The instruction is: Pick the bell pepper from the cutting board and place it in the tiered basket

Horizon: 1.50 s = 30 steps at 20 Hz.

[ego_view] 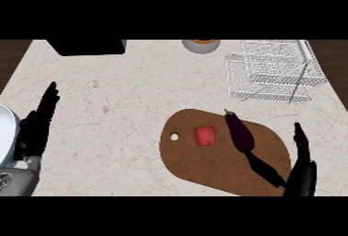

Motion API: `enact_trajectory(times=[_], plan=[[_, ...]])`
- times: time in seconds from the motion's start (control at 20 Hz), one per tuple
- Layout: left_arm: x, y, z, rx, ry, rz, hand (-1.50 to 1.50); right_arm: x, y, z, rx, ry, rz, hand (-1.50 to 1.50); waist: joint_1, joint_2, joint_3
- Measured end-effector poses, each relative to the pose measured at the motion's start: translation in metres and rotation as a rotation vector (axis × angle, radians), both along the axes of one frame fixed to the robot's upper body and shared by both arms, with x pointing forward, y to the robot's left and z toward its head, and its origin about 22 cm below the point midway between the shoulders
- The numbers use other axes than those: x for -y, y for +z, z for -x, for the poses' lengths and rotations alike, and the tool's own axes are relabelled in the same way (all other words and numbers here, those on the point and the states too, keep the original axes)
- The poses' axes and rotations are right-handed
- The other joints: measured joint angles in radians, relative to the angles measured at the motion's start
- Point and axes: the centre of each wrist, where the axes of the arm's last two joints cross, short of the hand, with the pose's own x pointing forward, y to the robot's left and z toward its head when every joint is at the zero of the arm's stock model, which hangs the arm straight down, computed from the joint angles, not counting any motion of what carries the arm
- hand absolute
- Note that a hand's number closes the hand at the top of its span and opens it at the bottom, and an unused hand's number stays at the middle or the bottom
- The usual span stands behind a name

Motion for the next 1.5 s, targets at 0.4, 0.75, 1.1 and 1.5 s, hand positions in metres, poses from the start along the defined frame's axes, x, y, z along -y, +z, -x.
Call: enact_trajectory(times=[0.4,0.75,1.1,1.5], plan=[[0.011,0.007,-0.003,0.01,-0.048,-0.015,0.0,-0.009,0.01,0.017,-0.303,0.085,0.12,-1.5,0.045,0.009,-0.004],[0.02,0.01,-0.004,0.007,-0.068,-0.019,0.0,-0.04,0.064,-0.016,-0.463,0.046,0.153,-1.5,0.064,0.009,0.0],[0.024,0.012,-0.009,0.008,-0.065,-0.01,0.0,-0.089,0.098,-0.042,-0.551,0.066,0.176,-1.5,0.063,0.009,0.005],[0.023,0.005,-0.004,0.001,-0.069,-0.009,0.0,-0.115,0.1,-0.057,-0.624,0.084,0.222,-1.5,0.059,0.009,0.008]])
